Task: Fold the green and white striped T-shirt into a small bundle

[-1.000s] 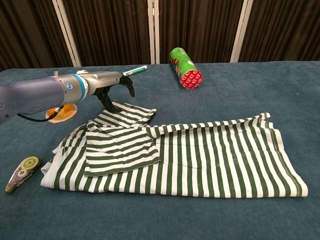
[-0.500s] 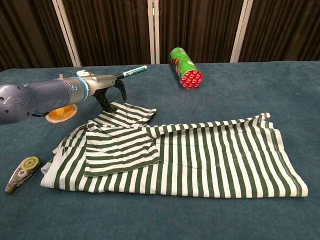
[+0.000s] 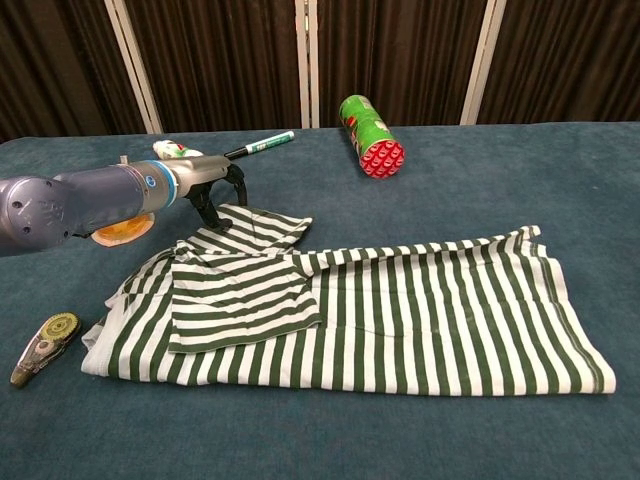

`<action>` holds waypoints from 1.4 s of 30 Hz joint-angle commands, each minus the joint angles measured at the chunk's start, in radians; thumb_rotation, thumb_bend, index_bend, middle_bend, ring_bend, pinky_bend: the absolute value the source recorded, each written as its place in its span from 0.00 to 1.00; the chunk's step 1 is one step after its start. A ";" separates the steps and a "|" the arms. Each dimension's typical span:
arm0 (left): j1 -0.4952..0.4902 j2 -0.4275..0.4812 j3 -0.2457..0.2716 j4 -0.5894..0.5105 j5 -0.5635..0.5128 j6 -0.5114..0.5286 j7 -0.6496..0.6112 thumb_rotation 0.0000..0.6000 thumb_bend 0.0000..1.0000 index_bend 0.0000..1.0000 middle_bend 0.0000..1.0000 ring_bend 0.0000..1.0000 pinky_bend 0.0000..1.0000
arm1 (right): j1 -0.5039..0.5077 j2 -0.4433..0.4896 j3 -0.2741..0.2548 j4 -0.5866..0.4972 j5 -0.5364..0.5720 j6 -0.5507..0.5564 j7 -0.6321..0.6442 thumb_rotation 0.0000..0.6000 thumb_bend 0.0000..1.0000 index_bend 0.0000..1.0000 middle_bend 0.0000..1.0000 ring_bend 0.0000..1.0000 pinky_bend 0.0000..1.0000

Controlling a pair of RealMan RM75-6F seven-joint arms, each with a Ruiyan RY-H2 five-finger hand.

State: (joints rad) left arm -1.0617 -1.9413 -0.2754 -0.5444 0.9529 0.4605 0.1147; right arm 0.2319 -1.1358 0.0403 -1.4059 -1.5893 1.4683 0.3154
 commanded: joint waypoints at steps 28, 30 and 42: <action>0.027 0.022 -0.011 -0.067 0.069 0.051 -0.050 1.00 0.45 0.69 0.00 0.00 0.00 | -0.008 0.005 0.011 -0.001 -0.016 0.014 0.024 1.00 0.00 0.17 0.00 0.00 0.00; 0.031 0.029 -0.010 -0.079 0.072 0.057 -0.048 1.00 0.45 0.71 0.00 0.00 0.00 | -0.009 0.005 0.011 -0.001 -0.017 0.015 0.025 1.00 0.00 0.17 0.00 0.00 0.00; 0.070 0.154 0.037 -0.267 0.130 0.129 0.026 1.00 0.45 0.72 0.00 0.00 0.00 | -0.014 0.010 0.013 -0.010 -0.027 0.029 0.026 1.00 0.00 0.17 0.00 0.00 0.00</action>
State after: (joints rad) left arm -1.0046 -1.8197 -0.2513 -0.7692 1.0674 0.5653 0.1190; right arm 0.2181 -1.1257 0.0528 -1.4154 -1.6160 1.4964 0.3411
